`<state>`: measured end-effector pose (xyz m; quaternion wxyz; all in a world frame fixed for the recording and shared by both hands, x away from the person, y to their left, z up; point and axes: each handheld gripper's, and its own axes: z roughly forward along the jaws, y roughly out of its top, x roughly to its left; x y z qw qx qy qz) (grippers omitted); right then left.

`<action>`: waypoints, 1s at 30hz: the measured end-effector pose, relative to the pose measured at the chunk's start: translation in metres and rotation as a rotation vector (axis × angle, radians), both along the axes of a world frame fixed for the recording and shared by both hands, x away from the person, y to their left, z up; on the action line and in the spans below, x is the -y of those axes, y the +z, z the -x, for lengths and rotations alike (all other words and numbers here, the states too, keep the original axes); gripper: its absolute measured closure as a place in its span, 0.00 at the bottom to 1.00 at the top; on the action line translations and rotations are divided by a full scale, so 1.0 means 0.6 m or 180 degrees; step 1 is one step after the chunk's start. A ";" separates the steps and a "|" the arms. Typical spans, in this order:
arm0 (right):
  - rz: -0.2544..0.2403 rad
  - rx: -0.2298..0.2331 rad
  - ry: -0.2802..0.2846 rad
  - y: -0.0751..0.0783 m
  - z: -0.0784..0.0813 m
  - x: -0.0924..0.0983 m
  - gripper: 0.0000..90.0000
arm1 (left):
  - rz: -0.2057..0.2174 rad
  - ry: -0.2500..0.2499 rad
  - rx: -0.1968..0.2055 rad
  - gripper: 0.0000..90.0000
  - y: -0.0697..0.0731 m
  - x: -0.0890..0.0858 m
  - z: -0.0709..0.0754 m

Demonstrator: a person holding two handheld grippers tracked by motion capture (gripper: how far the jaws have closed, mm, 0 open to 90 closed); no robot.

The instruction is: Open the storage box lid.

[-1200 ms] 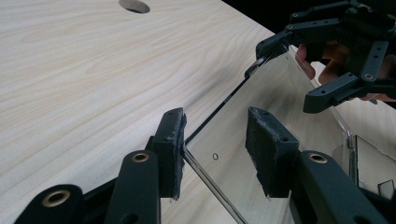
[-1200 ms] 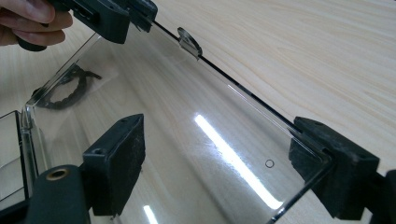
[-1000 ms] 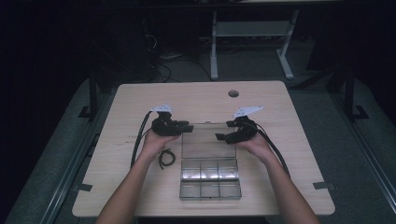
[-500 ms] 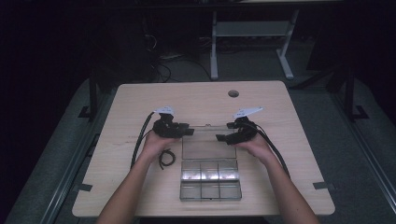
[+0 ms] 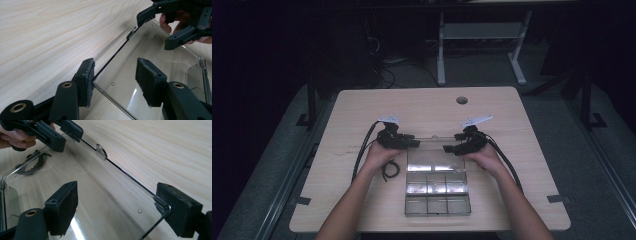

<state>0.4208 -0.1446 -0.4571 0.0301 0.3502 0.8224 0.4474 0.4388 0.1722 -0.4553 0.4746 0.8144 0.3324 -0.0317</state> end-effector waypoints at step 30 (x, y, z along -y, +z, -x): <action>0.0004 -0.0289 -0.0006 -0.029 -0.009 0.000 0.23 | -0.0225 -0.0035 -0.0103 0.56 -0.025 0.006 -0.003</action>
